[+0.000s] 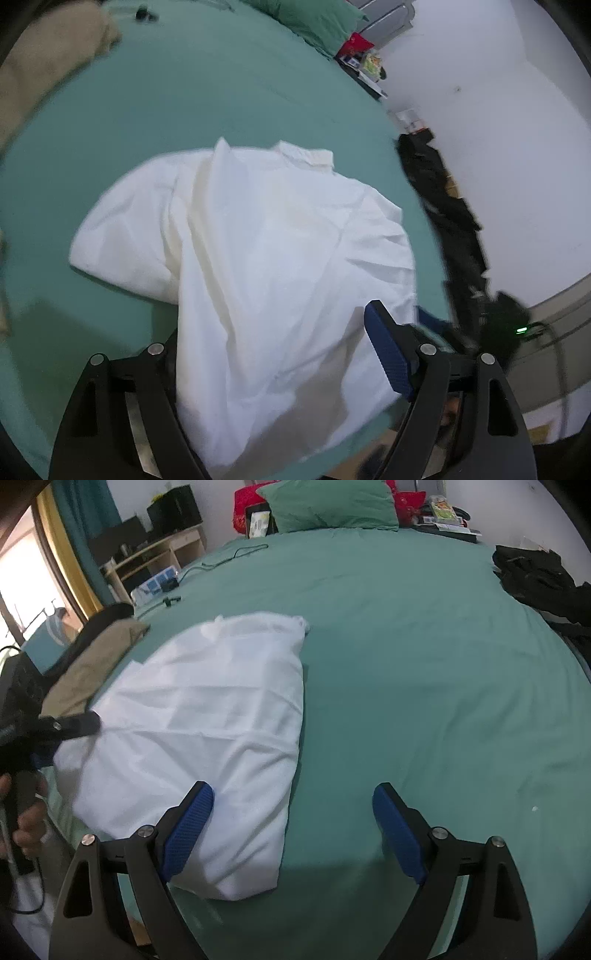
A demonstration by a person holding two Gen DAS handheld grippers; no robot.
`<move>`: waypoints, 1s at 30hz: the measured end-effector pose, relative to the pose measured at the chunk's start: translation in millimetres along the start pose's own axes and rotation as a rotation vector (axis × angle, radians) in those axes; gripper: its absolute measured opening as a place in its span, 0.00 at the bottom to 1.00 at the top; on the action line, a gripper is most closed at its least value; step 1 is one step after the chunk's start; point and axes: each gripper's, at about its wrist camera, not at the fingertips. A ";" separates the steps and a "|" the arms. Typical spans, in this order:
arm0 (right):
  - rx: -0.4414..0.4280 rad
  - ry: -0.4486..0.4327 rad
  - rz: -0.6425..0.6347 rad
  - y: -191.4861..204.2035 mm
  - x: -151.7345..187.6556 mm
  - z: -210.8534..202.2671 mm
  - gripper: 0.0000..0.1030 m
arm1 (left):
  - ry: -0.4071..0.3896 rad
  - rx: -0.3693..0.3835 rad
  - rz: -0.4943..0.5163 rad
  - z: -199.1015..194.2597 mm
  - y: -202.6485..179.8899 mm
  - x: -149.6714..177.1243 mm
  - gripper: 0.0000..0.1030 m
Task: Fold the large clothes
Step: 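Grasp the jacket side with the left gripper and fold it over the body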
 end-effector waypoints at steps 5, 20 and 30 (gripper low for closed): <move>-0.039 -0.023 0.037 -9.0 -14.1 -3.2 0.86 | -0.014 -0.137 0.048 6.9 -16.8 -10.3 0.80; -0.136 -0.002 0.026 -5.5 -42.0 32.9 0.80 | -0.059 -0.129 0.128 18.4 -14.1 -4.0 0.80; -0.234 0.015 0.011 -1.3 -37.2 37.3 0.43 | -0.055 0.065 0.079 11.1 -4.1 3.3 0.71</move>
Point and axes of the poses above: each gripper's, at about its wrist camera, not at the fingertips, and z roughly the way its jaws point, y to its left, x to its underside, and after that the axes turned 15 degrees about y, right-handed
